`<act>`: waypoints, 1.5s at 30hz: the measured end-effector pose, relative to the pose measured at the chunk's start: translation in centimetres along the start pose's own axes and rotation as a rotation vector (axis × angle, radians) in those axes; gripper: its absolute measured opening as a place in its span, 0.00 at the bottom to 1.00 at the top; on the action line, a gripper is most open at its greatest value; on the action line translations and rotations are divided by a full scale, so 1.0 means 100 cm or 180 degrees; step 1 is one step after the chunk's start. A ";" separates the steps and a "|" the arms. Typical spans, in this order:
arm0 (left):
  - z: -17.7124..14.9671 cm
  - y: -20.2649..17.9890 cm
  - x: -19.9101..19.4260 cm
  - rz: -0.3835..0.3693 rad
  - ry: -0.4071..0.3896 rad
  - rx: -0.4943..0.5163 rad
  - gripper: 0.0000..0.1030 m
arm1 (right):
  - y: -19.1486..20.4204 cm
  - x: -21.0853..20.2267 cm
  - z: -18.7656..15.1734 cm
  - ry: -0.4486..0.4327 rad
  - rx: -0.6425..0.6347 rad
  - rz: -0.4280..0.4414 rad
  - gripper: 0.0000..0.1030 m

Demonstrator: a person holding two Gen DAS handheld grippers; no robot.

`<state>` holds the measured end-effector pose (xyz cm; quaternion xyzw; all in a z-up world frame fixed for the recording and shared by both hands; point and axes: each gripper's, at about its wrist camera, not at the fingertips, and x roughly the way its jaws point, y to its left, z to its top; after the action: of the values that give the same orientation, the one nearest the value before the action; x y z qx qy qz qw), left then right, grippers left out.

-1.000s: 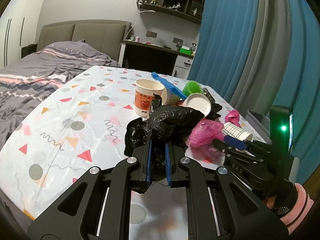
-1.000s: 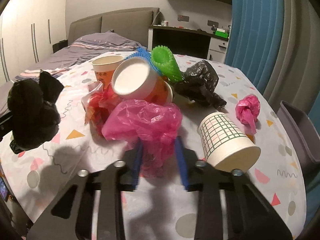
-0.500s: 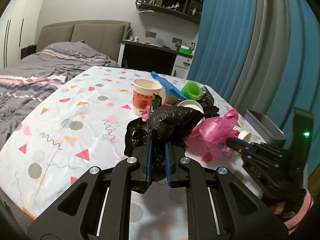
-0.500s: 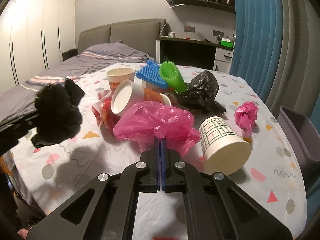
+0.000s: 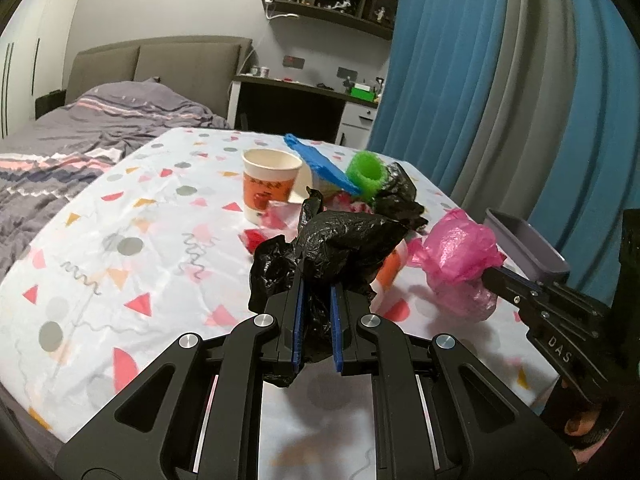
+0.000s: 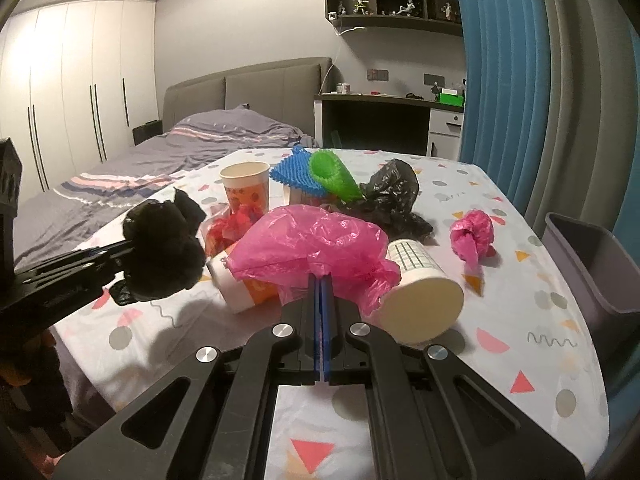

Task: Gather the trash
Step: 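Grasp the pink plastic bag with the right gripper while the left holds the black bag, then carry both bags to the grey bin and release them inside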

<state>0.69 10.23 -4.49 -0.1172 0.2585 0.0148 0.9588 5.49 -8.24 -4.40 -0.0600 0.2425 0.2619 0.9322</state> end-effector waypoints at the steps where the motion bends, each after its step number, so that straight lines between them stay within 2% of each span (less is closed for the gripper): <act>1: 0.000 -0.003 0.001 -0.0001 0.0002 0.0020 0.11 | -0.002 -0.002 -0.001 -0.0004 0.0016 0.0006 0.02; 12: 0.011 -0.027 -0.003 -0.0059 -0.0112 0.0174 0.11 | -0.028 -0.031 0.007 -0.0240 0.0206 -0.0023 0.02; 17: 0.019 -0.038 -0.004 -0.0108 -0.0153 0.0239 0.11 | -0.046 -0.043 0.011 -0.0340 0.0275 -0.0125 0.02; 22: 0.035 -0.061 0.000 -0.0268 -0.0190 0.0355 0.11 | -0.071 -0.053 0.017 -0.0455 0.0378 -0.0305 0.02; 30: 0.065 -0.142 0.019 -0.0706 -0.0335 0.0752 0.11 | -0.137 -0.077 0.031 -0.0706 0.0561 -0.0861 0.02; 35: 0.084 -0.204 0.044 -0.1060 -0.0320 0.0905 0.11 | -0.183 -0.086 0.036 -0.0795 0.0678 -0.1242 0.02; 40: 0.098 -0.263 0.081 -0.1365 -0.0278 0.1000 0.11 | -0.230 -0.094 0.036 -0.0843 0.0816 -0.1527 0.02; 45: 0.101 -0.306 0.125 -0.1519 -0.0177 0.1098 0.11 | -0.269 -0.090 0.037 -0.0842 0.0920 -0.1724 0.02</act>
<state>19.21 -17.57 4.38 -0.0095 0.1960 -0.2520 0.9476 14.24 -34.54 2.77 0.0451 0.1293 -0.0270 0.9902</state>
